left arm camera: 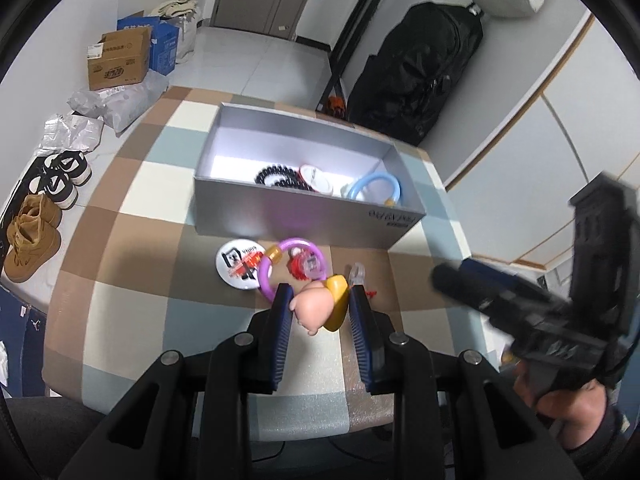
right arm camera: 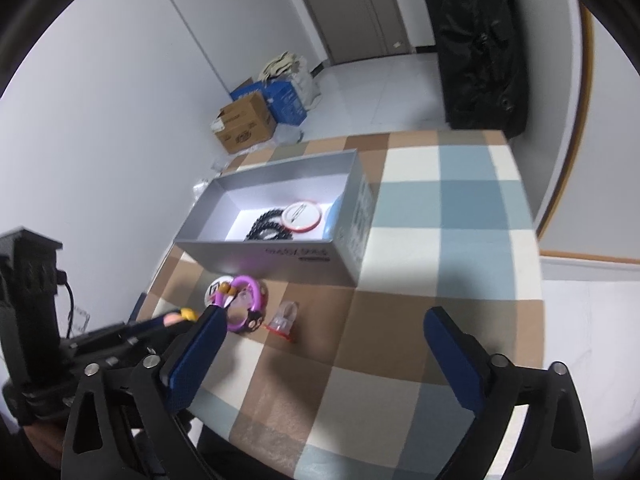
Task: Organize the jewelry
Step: 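Lower the left gripper onto the pink pig figure and close on it, then grasp the red charm with the right gripper while the left lifts the pig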
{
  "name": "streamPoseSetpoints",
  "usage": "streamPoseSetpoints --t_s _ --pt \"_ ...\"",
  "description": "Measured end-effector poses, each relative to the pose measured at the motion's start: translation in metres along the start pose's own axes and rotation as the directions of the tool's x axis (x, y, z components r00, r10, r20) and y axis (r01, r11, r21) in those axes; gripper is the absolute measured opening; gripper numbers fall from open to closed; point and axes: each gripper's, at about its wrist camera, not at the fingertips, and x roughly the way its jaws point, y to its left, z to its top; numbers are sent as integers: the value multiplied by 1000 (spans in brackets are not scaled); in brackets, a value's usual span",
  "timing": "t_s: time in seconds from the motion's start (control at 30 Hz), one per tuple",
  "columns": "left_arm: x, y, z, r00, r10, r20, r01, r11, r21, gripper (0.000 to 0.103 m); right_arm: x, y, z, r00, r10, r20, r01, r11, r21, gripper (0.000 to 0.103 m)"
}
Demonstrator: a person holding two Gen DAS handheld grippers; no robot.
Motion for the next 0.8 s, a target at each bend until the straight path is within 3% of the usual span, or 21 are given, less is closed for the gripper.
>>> streamPoseSetpoints --t_s 0.33,0.5,0.73,0.8 --pt "-13 17 13 998 -26 57 31 997 -77 23 36 28 -5 994 -38 -99 26 993 -118 75" --pt "-17 24 15 997 -38 70 45 994 -100 23 49 38 -7 988 -105 -112 81 977 -198 53" --pt "-20 31 18 995 -58 77 68 989 -133 23 58 46 -8 988 -110 -109 82 968 -237 36" --pt "-20 30 19 995 -62 77 72 989 -132 23 58 49 -8 988 -116 -102 86 962 -258 26"
